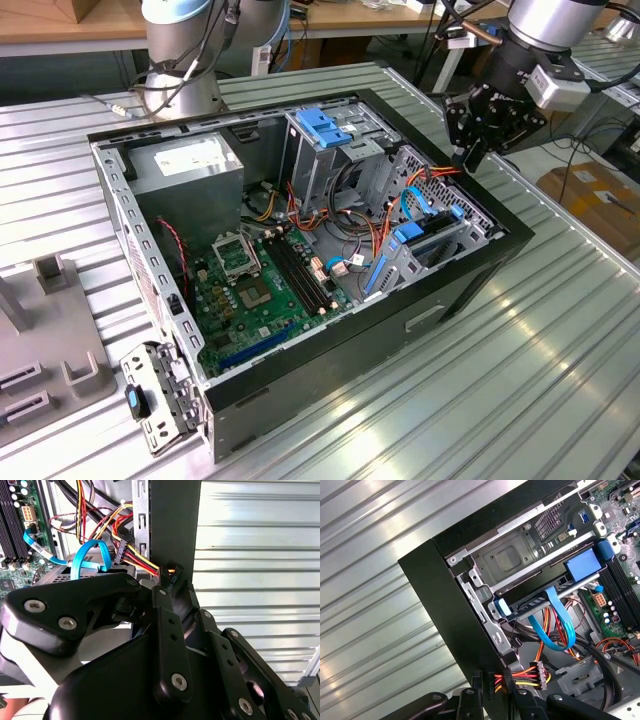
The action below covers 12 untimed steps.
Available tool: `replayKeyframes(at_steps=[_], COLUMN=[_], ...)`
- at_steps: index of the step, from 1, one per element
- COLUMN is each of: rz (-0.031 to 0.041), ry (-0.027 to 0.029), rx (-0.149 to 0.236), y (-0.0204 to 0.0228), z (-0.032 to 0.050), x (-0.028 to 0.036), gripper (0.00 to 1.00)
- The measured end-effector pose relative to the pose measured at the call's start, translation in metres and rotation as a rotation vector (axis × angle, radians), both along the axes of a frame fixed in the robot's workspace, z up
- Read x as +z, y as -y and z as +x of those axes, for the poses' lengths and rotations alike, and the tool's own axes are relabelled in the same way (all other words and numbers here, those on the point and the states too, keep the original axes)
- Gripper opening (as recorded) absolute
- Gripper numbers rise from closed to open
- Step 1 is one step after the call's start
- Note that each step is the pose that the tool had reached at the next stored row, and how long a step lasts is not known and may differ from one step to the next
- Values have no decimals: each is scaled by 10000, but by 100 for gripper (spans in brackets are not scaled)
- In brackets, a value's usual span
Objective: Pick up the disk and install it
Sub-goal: 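Insert the second disk wire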
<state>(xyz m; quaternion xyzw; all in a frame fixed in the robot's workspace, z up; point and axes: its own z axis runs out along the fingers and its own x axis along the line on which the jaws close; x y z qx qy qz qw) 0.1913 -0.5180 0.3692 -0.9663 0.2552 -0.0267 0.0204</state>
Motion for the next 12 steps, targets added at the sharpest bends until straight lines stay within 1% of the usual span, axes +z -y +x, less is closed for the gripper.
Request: replayKeyframes(at_steps=[4, 5, 12], rz=[0, 0, 0], ry=[0, 0, 0], rx=[0, 0, 0], y=[-1, -1, -4], z=[0, 0, 1], x=[-1, -1, -2], gripper=[28, 21, 21])
